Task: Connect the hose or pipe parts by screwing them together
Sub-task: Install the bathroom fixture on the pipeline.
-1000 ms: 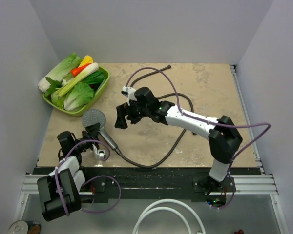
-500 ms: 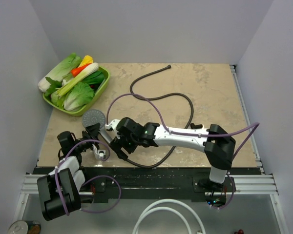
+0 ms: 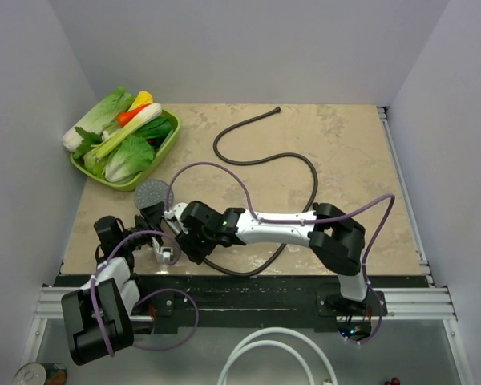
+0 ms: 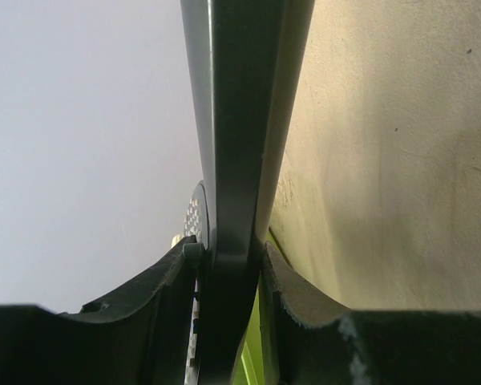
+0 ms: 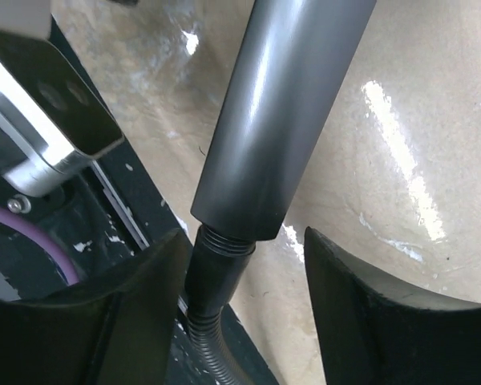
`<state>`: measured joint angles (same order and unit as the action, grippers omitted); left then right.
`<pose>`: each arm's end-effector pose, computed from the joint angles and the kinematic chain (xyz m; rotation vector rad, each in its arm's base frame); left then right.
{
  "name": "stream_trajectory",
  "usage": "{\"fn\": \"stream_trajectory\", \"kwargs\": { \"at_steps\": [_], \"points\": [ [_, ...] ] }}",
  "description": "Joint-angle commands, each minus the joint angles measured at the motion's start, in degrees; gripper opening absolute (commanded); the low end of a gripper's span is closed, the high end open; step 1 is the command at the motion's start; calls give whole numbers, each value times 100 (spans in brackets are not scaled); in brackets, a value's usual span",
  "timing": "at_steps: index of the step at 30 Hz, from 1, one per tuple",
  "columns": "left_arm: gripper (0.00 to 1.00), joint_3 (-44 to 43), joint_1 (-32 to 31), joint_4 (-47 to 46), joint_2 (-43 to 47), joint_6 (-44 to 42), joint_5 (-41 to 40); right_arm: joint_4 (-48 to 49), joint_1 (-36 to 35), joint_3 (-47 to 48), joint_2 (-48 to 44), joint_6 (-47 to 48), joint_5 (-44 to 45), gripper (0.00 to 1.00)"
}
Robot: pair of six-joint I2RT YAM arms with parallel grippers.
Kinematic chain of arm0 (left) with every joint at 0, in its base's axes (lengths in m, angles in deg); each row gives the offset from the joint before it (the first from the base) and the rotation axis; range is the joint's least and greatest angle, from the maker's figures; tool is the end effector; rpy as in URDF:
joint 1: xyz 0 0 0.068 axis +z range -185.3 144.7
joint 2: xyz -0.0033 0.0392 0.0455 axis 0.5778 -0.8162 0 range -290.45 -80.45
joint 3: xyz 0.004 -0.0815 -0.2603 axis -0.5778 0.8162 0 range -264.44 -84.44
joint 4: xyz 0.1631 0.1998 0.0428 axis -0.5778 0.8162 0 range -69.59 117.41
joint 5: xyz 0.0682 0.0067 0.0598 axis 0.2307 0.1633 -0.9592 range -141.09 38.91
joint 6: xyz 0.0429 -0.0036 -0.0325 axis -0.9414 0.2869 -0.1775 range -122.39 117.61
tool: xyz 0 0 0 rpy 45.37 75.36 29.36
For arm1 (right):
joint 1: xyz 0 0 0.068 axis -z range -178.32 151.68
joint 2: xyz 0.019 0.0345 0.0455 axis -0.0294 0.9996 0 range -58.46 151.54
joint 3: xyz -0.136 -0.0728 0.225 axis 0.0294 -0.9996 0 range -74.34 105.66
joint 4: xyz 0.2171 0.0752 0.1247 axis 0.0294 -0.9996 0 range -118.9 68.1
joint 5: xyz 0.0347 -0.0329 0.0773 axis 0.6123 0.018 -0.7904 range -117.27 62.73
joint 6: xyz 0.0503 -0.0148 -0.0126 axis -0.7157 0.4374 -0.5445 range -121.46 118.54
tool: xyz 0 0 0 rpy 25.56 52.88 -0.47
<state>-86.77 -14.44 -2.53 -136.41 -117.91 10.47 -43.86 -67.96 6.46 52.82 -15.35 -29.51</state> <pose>0.1458 0.0220 0.1242 1.6910 0.7504 0.5383 0.1461 0.3981 0.2000 -1.2346 2.2967 0.6285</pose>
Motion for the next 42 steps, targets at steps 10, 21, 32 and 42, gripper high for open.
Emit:
{"fn": "stream_trajectory", "kwargs": {
  "at_steps": [10,21,32,42],
  "points": [
    [0,1621,-12,-211,59,-4048,436,359,30,428,78,-96,-83,11],
    [0,1621,-21,-202,121,-4048,471,1796,759,-203,148,-1008,-2174,3],
    [0,1622,-12,-229,112,-4057,480,5409,1427,-1100,868,-3739,-4916,7],
    [0,1621,-12,-264,77,-4048,462,10954,1901,-1690,2263,-7274,-5164,18]
  ]
}}
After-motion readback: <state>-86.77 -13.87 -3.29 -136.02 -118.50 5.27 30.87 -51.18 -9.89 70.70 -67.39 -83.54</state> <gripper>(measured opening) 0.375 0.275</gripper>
